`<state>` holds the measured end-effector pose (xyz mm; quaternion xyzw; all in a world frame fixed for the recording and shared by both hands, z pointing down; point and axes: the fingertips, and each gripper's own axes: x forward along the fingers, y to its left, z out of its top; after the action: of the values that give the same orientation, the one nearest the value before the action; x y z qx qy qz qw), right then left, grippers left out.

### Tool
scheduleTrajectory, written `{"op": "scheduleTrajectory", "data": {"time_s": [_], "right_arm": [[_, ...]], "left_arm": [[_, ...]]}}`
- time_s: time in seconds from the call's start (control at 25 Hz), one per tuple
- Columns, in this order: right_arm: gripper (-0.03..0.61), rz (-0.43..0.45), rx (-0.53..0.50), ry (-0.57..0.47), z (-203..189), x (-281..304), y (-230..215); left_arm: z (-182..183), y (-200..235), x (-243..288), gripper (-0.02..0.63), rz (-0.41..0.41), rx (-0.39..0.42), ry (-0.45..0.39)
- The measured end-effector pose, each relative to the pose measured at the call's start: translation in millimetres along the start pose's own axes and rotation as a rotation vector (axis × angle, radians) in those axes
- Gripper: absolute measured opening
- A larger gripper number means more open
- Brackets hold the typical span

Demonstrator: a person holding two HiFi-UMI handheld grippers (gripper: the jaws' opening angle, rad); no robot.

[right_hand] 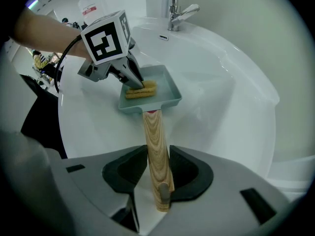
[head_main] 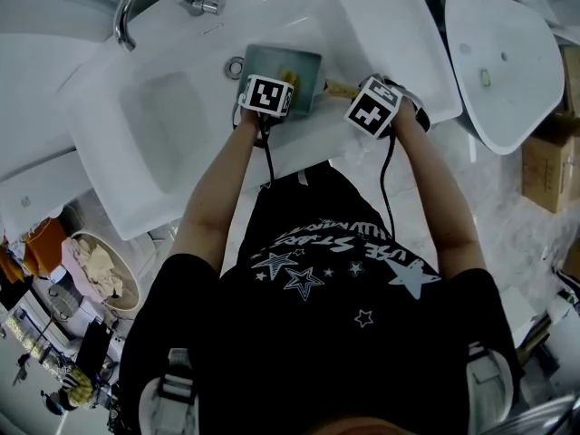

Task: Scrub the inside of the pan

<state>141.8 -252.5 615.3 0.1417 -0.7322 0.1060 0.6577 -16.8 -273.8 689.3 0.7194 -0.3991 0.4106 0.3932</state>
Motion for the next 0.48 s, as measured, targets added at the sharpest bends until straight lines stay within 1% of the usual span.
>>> {"op": "scheduleTrajectory", "data": {"time_s": [0.12,0.48], "right_arm": [[0.138,0.002,-0.002,0.013,-0.1,0.7,1.0],[0.140,0.004,-0.003,0.039,1.2,2.2,0.2]], "left_arm": [[-5.5,19.2,-2.3,0.051,0.031,-0.010,0.007],[-15.4,69.4,0.2,0.051,0.114,0.005,0.035]]}}
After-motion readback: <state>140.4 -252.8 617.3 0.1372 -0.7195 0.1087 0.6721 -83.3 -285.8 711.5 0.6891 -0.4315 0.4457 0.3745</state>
